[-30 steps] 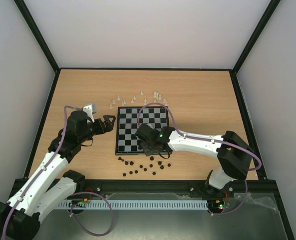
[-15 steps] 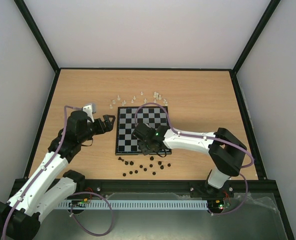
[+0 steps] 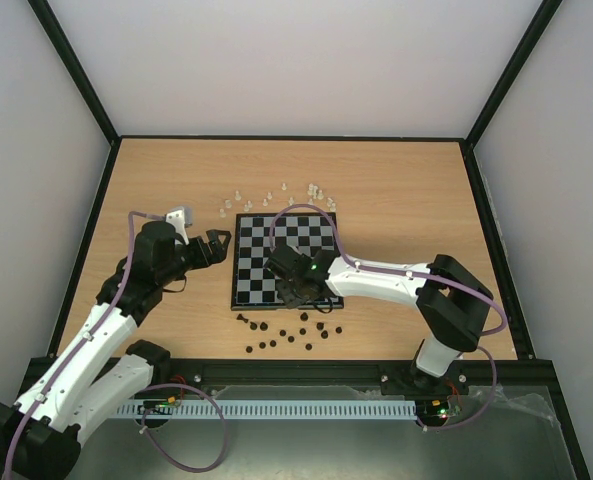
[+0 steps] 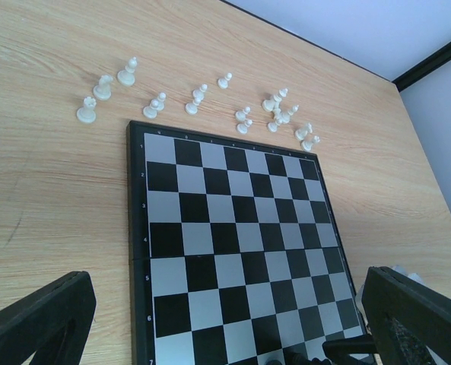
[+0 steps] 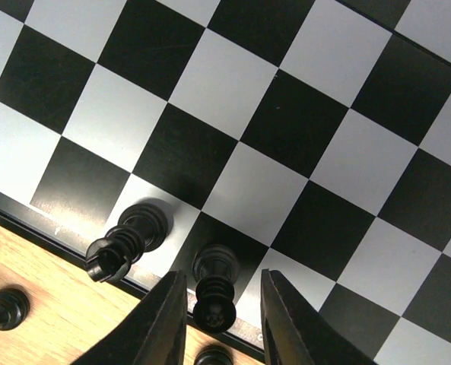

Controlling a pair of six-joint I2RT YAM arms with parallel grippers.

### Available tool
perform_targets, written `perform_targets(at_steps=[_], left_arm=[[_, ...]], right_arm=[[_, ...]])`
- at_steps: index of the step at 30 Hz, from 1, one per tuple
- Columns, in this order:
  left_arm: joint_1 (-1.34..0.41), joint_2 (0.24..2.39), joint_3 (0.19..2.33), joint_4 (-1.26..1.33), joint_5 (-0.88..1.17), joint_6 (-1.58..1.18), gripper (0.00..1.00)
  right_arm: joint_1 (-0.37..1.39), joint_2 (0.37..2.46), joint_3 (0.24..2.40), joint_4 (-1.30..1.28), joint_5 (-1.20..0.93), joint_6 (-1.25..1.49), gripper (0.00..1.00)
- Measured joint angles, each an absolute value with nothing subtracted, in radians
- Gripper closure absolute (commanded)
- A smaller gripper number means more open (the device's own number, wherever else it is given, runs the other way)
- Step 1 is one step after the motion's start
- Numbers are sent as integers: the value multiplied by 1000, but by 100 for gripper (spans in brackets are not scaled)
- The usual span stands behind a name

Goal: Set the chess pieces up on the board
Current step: Place the chess piece on the chessboard, then pick up the chess piece at the center of the board.

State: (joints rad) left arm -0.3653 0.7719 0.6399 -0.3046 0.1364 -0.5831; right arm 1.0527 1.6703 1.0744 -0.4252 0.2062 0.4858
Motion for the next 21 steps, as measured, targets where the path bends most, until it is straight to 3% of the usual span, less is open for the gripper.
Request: perform_targets(at_steps=[6,12,21], left_arm=[[-365,786,640,-305,130,-583,1],[-365,791,640,-304,129,-584,1],[-365,812,640,-298,137,-584,1]], right_arm=[[1053,1653,1075,-429,212,485,58],[1024,1528,1108,-478,252,477,54],[714,1433,1260,-519,267,421,46]])
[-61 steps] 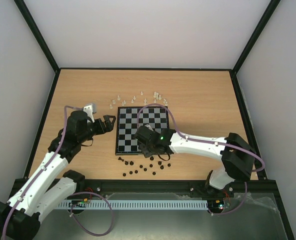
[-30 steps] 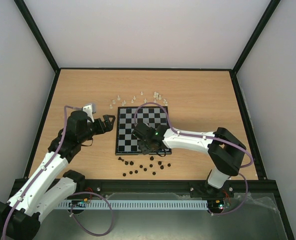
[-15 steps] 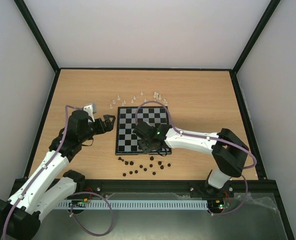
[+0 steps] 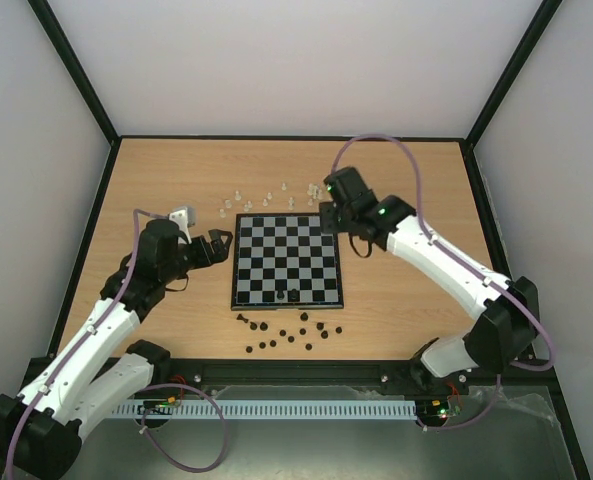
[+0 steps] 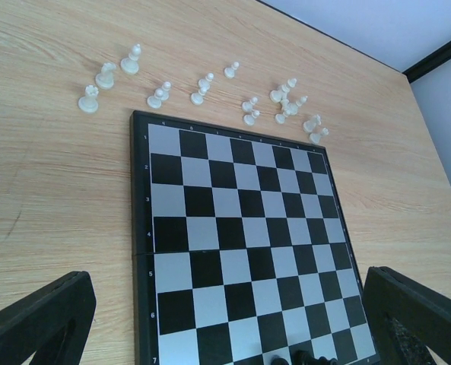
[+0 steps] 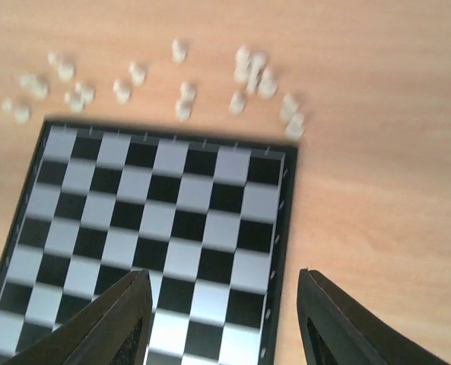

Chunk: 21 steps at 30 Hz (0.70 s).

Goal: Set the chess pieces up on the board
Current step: Pick up the chess piece at the center of the board.

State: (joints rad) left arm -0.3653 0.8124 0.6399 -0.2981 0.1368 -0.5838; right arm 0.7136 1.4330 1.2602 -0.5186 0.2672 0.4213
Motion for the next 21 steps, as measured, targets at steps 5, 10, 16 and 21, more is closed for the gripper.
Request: perform_targets(at_steps=[5,10,16,21], left_arm=[[-365,807,640,-298,142,-584,1],[-365,798,640,-297,149,-584,1],[-365,796,640,-298,154,-584,1],[-365,792,638,-299,154,-584,1]], right_arm=[[575,1490,1378,-512,222,392,47],[473,1632,1497,-495,152,376,51],[425,1905,1751,-495,96,356,53],[426,2180,2053,-523,64,338,54]])
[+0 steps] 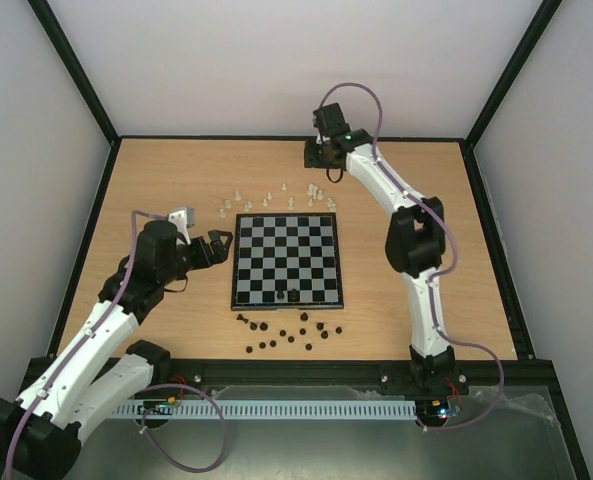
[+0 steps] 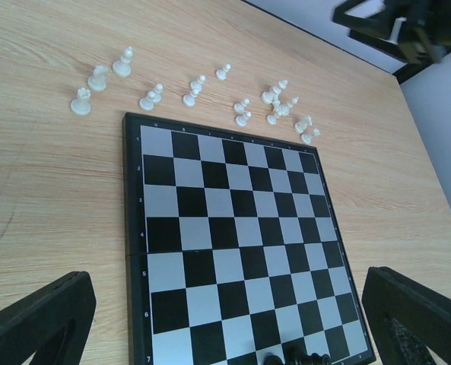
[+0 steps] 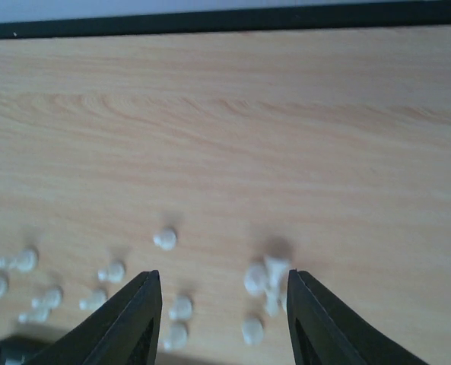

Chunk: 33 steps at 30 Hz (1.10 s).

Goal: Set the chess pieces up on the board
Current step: Pick up the chess piece at the center of the board.

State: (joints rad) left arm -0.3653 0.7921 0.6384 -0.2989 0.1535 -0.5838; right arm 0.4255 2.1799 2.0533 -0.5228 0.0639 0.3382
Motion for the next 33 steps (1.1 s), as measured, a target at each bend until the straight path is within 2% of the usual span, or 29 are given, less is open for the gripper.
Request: perform_targets(at_steps=[4,10,18,33], left_arm=[[-365,791,638,-302,153,-584,1],[-365,790,637,-305,153,-584,1],[-365,793,619,-304,152,-584,1],[-365,809,589,-280,153,-589,1]], right_arm=[[426,2357,2240,-535,43,329,56],[426,2459,2267,-567,17,324,60],[438,2476,2262,-579,13,316,65],[462,2476,2225,-586,100,296,70]])
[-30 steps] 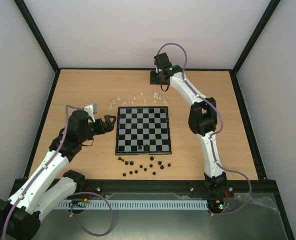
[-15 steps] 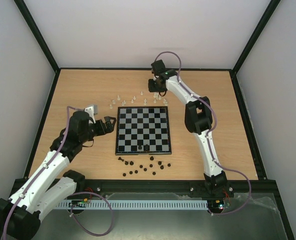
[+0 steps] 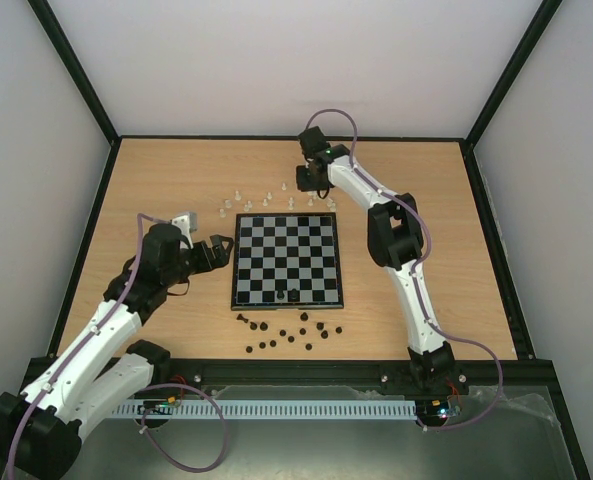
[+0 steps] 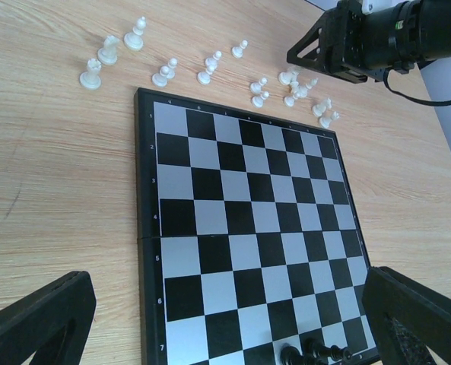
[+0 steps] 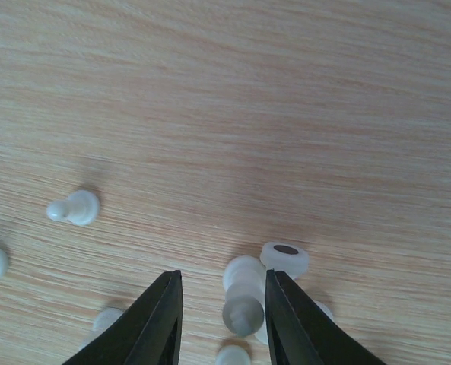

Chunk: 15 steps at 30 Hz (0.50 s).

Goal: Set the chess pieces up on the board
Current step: Pick up the chess piece at the center of the board.

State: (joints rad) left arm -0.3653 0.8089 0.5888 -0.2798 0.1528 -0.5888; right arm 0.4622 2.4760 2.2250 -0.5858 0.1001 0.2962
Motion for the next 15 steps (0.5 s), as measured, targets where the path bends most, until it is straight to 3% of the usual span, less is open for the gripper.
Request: perform_targets(at_steps=[15], left_arm=[[-365,810,588,-272,153,-591,1]], right_arm=[[464,2476,2185,-601,126,295,74]])
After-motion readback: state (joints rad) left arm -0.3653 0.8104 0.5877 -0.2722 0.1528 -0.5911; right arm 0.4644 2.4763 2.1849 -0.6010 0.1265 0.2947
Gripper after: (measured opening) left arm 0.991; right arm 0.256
